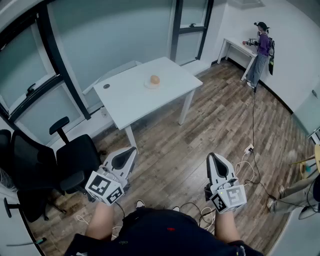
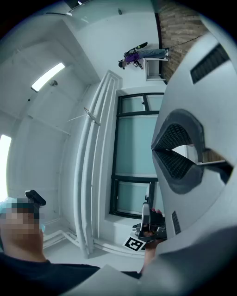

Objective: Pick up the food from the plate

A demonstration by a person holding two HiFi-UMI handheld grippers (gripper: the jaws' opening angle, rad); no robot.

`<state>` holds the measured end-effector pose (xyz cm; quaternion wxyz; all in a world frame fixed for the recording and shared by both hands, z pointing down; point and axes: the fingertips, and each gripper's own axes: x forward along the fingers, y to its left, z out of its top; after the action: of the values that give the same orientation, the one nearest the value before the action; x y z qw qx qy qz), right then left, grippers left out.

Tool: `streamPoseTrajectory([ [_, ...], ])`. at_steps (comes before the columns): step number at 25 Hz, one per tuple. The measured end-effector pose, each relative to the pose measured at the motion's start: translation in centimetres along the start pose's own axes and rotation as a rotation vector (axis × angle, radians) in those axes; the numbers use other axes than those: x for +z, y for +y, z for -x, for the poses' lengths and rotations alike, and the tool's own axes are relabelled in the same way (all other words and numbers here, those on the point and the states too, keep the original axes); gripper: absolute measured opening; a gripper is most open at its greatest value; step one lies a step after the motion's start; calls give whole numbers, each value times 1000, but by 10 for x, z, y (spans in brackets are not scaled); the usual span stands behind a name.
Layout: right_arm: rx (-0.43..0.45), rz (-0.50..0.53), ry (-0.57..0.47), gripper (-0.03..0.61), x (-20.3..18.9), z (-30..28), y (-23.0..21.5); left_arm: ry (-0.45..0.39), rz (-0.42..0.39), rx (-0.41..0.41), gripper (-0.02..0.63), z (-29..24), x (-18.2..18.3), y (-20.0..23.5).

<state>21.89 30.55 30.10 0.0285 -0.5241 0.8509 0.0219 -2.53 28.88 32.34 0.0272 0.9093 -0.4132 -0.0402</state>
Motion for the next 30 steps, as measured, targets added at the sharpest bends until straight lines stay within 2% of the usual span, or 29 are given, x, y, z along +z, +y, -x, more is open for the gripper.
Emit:
streamPoseTrajectory([
  [18,18,-11,-1,26,-6,-2,17,0,0,1,23,13,4,4],
  [23,2,-14,34,25,-18,-16,33,5,14,4,23,26,-1,25],
  [30,4,-24,55,26,-37,-58,81,8,8,2,23,58,-1,82],
])
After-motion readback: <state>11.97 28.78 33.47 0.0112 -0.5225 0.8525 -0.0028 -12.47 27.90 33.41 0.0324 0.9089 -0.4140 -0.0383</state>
